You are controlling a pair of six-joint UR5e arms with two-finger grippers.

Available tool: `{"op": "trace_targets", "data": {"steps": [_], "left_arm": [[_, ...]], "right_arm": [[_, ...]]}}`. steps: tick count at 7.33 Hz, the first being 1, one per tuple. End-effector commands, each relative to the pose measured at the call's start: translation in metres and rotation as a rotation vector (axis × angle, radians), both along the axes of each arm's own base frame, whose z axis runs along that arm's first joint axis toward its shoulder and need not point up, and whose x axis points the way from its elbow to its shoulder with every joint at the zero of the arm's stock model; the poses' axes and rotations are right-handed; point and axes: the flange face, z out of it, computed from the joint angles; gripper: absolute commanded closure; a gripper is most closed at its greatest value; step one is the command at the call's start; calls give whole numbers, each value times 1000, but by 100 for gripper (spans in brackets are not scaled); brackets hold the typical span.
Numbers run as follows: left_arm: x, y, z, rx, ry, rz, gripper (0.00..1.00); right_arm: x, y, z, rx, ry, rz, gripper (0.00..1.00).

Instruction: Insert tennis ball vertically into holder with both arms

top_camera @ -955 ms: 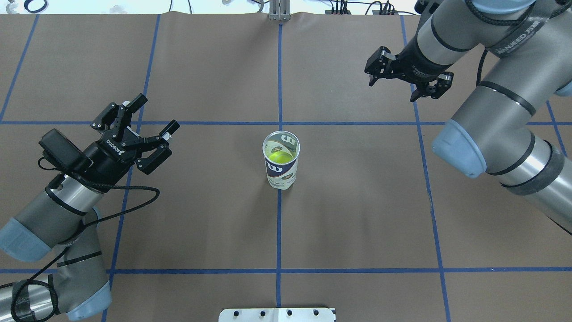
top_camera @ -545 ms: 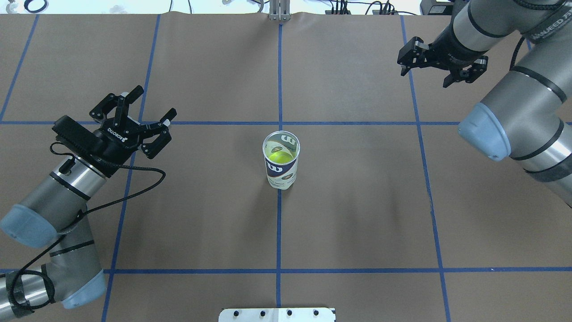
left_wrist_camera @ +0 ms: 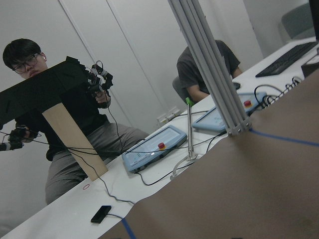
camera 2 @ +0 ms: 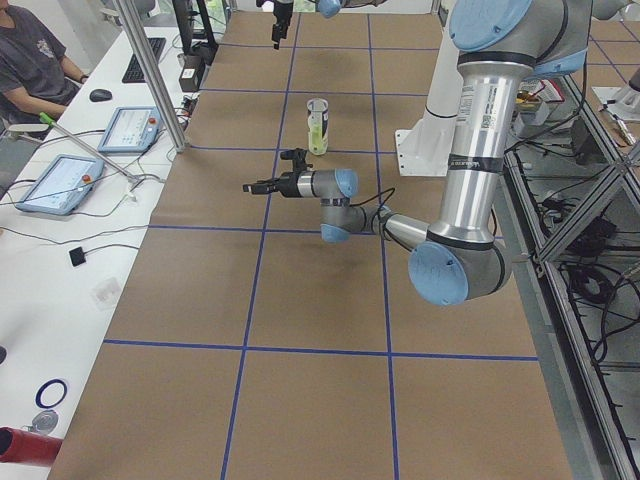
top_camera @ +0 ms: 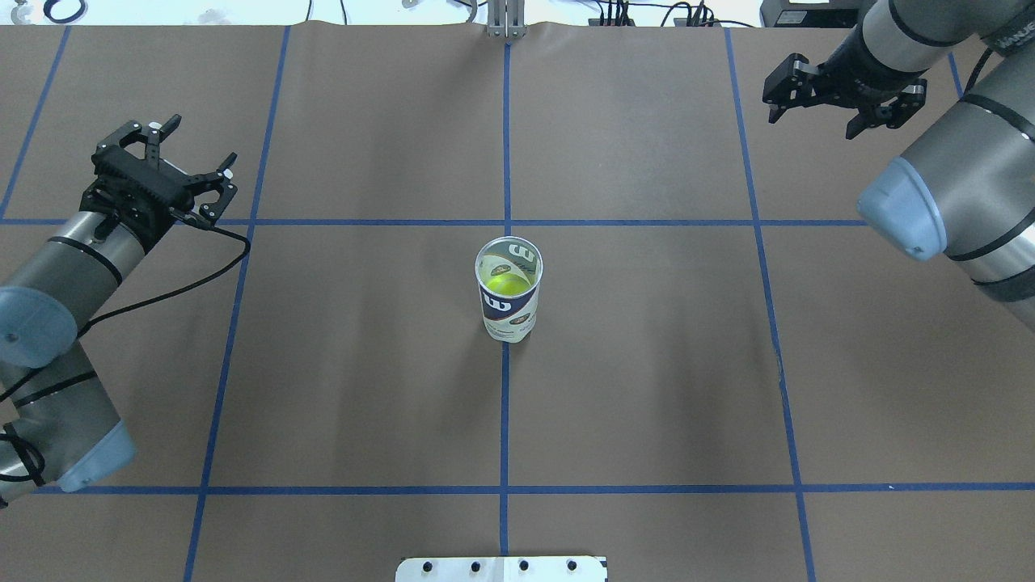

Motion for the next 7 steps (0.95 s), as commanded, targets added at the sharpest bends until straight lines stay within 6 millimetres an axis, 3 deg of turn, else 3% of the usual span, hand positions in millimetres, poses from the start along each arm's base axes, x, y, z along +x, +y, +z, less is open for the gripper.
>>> {"op": "trace_targets", "data": {"steps": [1, 2, 3, 5, 7], "left_arm": [[-79, -68, 34, -264, -154, 85, 21], [-105, -99, 43, -472, -219, 95, 14], [-116, -126, 32, -603, -264, 69, 11], [-165, -132, 53, -928, 5, 115, 12], [-220, -118, 72, -1101, 188, 251, 10]], "right_arm": [[36, -23, 50, 9, 44, -89, 1], [59, -35, 73, 8, 43, -134, 1], [88, -46, 98, 22, 25, -198, 1], [145, -59, 148, 53, 11, -284, 1], [181, -58, 189, 51, 7, -321, 1]]}}
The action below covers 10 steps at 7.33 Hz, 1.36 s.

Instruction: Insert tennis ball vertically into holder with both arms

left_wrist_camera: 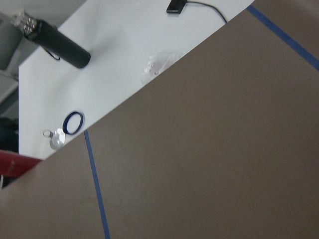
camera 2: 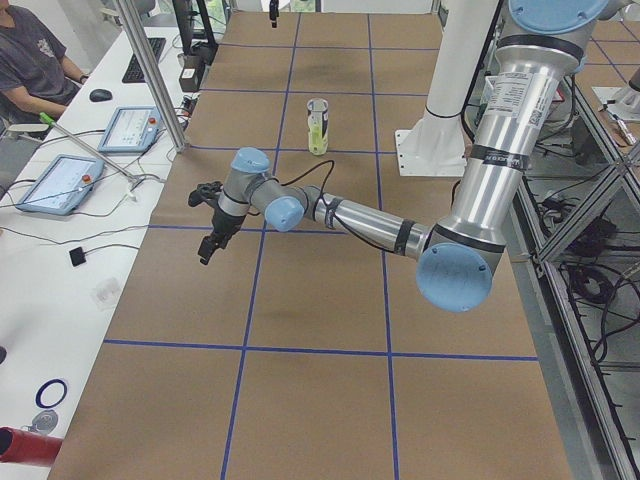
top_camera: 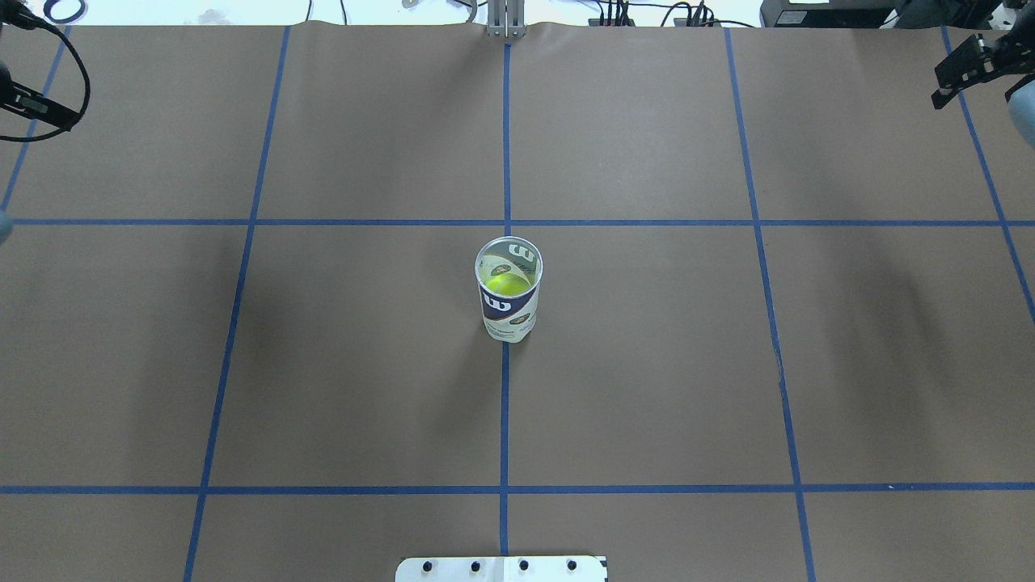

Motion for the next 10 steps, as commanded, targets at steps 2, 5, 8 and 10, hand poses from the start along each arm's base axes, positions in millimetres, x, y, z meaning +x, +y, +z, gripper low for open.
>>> {"op": "trace_targets", "data": {"steps": [2, 5, 8, 10], "left_arm": [[-96, 40, 48, -290, 301, -54, 1], [-151, 65, 67, -489, 438, -235, 0], [-150, 101, 76, -400, 393, -127, 0], [-156, 107, 92, -423, 345, -41, 0]], "right_arm": [[67, 11, 71, -47, -51, -10, 1], [71, 43, 121, -62, -34, -73, 1], [73, 58, 137, -79, -33, -81, 1], [74, 67, 147, -95, -33, -84, 1]]}}
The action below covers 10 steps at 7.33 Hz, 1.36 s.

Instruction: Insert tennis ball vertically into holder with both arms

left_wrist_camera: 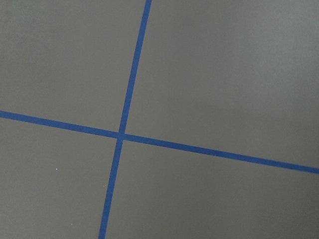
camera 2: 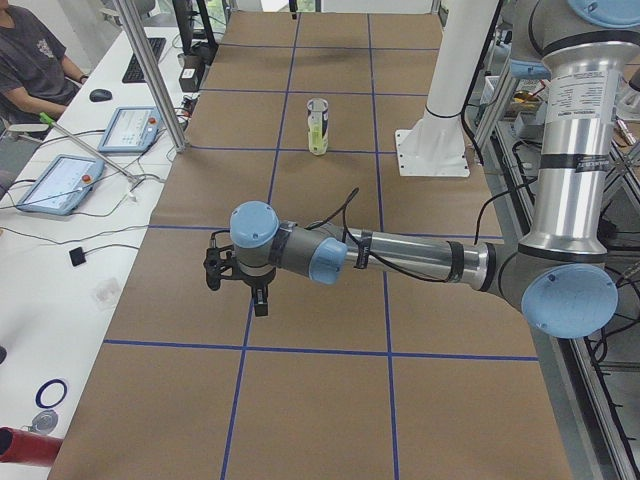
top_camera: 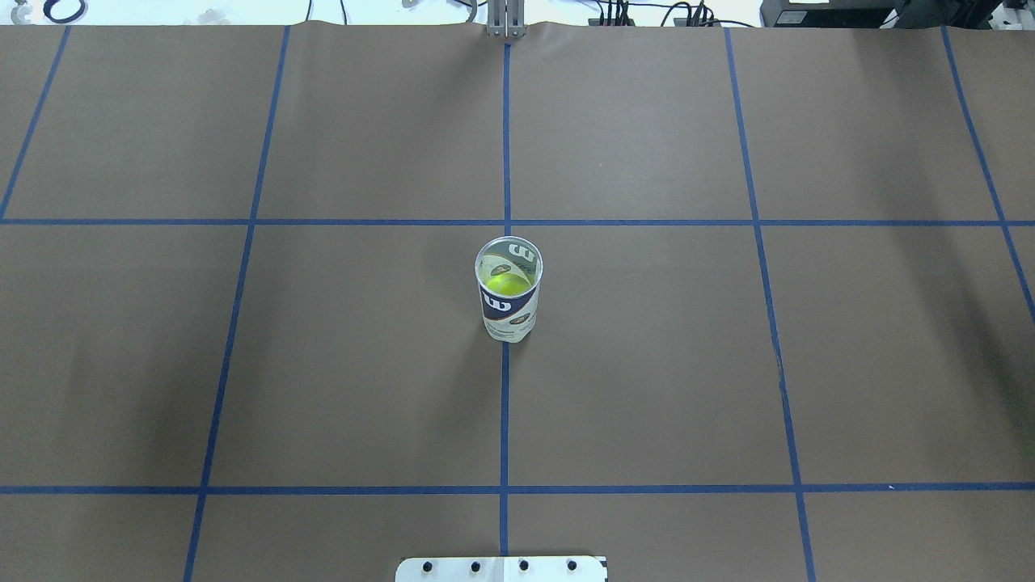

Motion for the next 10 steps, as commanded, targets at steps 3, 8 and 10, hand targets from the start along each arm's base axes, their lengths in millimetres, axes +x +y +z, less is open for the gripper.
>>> {"op": "trace_targets", "data": {"steps": [3, 8, 10], "left_arm": [[-24, 10, 31, -6, -153, 124, 0], [-24, 8, 36, -17, -147, 124, 0], [-24, 12, 35, -11, -143, 127, 0]], "right_arm": [[2, 13, 17, 9, -1, -39, 1], [4, 25, 26, -9, -4, -34, 1], [4, 24, 24, -8, -4, -31, 1]]}}
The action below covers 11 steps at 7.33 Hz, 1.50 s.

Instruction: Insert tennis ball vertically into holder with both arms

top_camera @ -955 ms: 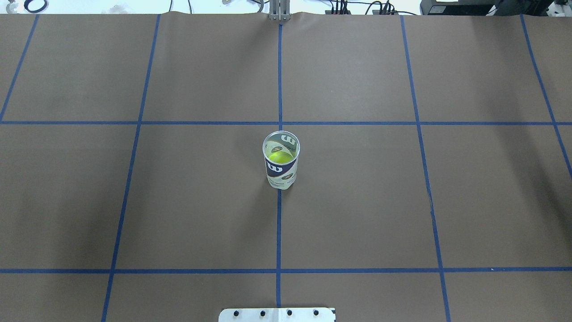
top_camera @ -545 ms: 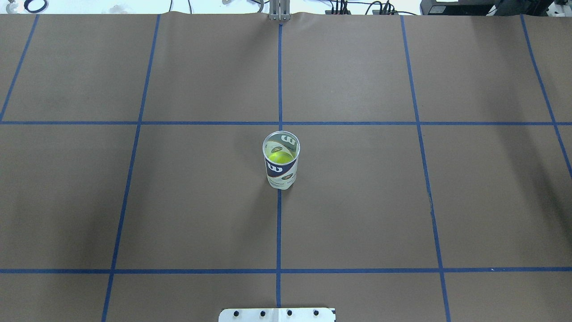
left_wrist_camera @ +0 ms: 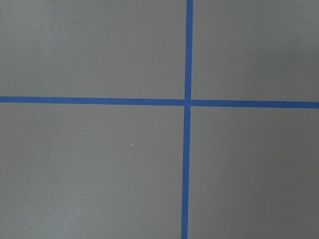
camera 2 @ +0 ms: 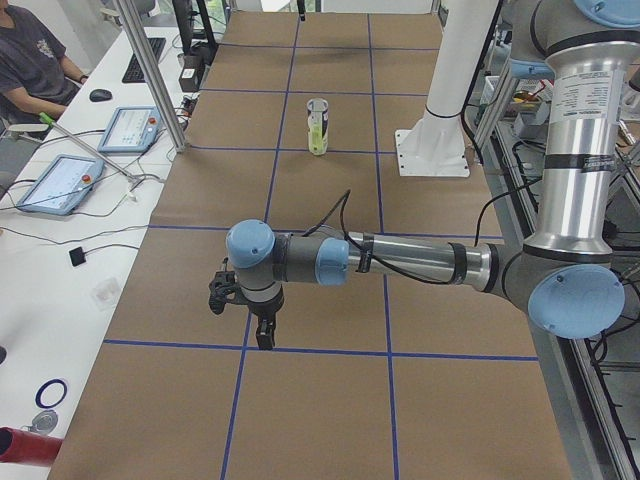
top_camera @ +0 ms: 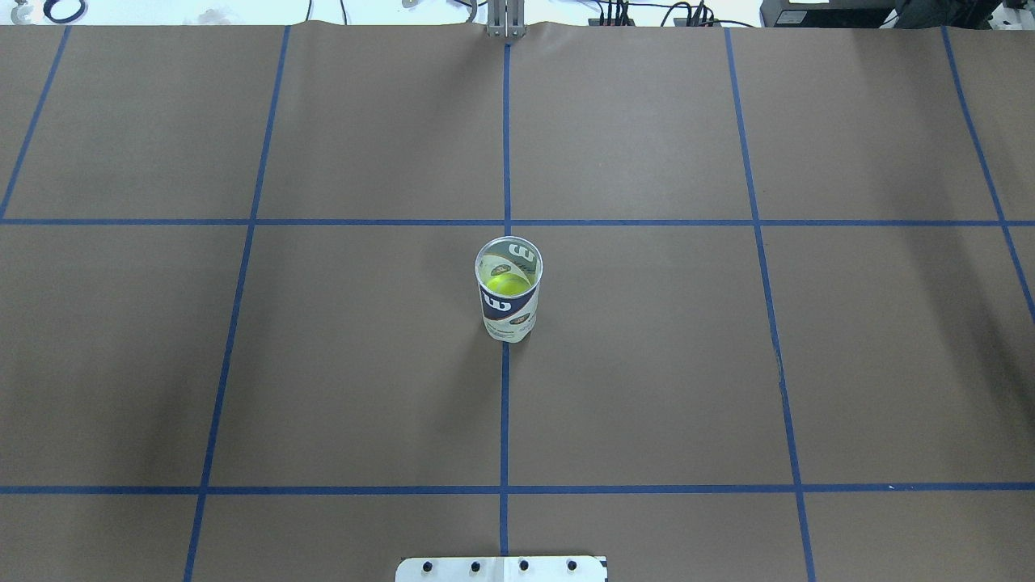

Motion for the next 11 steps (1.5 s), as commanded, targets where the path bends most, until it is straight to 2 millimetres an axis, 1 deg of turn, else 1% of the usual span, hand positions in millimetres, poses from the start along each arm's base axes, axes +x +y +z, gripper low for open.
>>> {"op": "trace_targets", "data": {"steps": [1, 3, 4, 5, 6, 7, 9, 11], "left_arm": [[0, 1, 1, 1, 2, 2, 0], [0, 2, -1, 4, 2, 1, 0], [0, 2, 3, -4, 3, 0, 0], [0, 2, 4, -7, 3, 0, 0], [1, 1, 6, -9, 3, 2, 0], [1, 1, 3, -1, 3, 2, 0], [0, 2, 12, -19, 3, 2, 0], [1, 1, 9, -15, 3, 2, 0]], "right_arm": [[0, -1, -3, 6, 1, 1, 1], [0, 0, -4, 11, 2, -1, 1], [2, 0, -10, 22, -1, 3, 1], [2, -1, -23, 45, 5, 8, 1], [2, -1, -26, 48, 3, 9, 1], [2, -1, -24, 46, 3, 8, 1], [3, 3, -21, 42, 3, 8, 1], [2, 3, -22, 43, 2, 8, 1]]}}
